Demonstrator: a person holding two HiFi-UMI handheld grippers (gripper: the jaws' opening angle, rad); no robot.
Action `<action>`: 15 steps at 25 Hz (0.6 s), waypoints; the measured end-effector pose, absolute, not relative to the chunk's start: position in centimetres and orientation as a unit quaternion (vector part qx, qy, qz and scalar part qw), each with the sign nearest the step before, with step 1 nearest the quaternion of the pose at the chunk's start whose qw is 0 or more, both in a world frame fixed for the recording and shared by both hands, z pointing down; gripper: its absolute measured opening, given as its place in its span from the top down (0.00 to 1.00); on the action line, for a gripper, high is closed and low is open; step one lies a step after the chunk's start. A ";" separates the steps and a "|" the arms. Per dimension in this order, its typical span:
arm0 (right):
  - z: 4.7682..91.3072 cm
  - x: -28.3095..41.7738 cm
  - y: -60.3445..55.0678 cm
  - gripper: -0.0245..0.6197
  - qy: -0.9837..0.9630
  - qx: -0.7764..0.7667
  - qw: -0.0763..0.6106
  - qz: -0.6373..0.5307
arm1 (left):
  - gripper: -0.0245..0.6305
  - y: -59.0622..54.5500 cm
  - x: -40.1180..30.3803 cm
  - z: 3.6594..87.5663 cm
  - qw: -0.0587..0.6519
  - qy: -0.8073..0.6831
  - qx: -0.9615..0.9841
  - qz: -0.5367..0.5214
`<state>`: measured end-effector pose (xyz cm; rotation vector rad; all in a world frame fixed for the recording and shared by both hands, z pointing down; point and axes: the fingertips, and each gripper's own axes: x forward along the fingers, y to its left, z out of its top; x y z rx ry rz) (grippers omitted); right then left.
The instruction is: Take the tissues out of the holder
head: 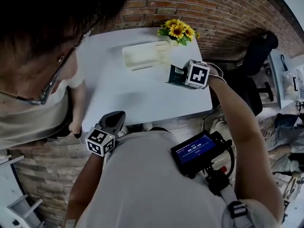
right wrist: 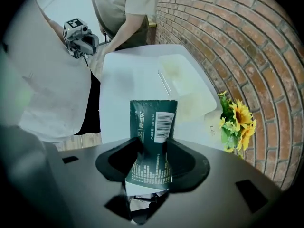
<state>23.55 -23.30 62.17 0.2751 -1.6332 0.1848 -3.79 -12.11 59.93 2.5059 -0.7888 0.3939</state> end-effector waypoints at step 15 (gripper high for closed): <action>66.6 28.9 -21.7 0.65 -0.648 0.156 0.733 0.138 | 0.95 -11.2 -3.8 59.4 0.242 -0.286 0.912 0.165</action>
